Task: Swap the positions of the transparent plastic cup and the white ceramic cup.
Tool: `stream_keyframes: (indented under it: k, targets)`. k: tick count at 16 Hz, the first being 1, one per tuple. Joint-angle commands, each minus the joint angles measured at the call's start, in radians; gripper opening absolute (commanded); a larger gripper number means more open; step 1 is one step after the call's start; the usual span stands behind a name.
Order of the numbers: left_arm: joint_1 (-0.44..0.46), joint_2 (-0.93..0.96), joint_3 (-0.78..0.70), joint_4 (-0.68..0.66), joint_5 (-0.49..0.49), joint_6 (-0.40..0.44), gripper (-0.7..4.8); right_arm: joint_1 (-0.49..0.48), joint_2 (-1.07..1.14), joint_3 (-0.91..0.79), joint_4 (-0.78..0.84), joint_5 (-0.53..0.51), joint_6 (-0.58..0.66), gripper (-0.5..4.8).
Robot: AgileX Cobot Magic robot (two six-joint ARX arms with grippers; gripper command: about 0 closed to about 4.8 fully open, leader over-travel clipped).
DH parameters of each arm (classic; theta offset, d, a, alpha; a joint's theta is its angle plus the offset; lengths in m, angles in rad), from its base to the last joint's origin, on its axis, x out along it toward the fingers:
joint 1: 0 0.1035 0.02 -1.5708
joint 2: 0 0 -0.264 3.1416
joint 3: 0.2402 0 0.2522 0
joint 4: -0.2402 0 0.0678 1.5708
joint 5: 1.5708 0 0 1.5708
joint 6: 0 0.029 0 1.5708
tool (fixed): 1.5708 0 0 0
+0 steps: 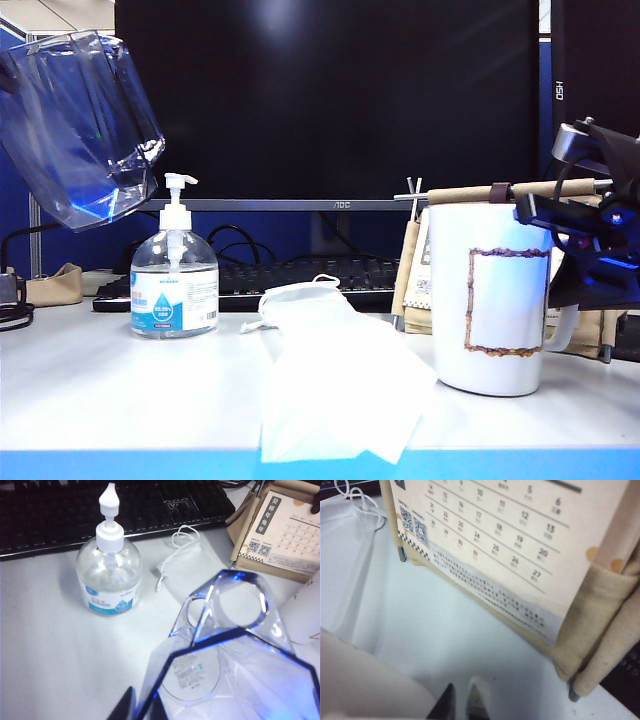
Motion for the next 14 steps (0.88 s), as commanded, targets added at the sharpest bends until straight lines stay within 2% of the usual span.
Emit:
stream_keyframes:
  k: [1,8,11,12,14]
  targets:
    - [0.0,-0.003,0.002,0.017,0.005,0.003,-0.05,0.002,-0.007,0.035,0.018,-0.051,0.005,-0.06]
    - [-0.002,0.01,0.003,0.081,0.066,-0.002,-0.05,0.002,-0.096,0.287,-0.234,-0.103,-0.046,-0.06]
    - [-0.021,0.067,0.004,0.116,0.131,-0.024,-0.05,0.002,-0.182,0.354,-0.294,-0.109,-0.048,-0.06]
    - [-0.068,0.108,0.005,0.16,0.135,-0.027,-0.05,0.002,-0.226,0.384,-0.34,-0.109,-0.057,-0.06]
    - [-0.214,0.192,0.006,0.289,0.055,-0.046,-0.05,0.002,-0.302,0.448,-0.461,-0.081,-0.107,-0.06]
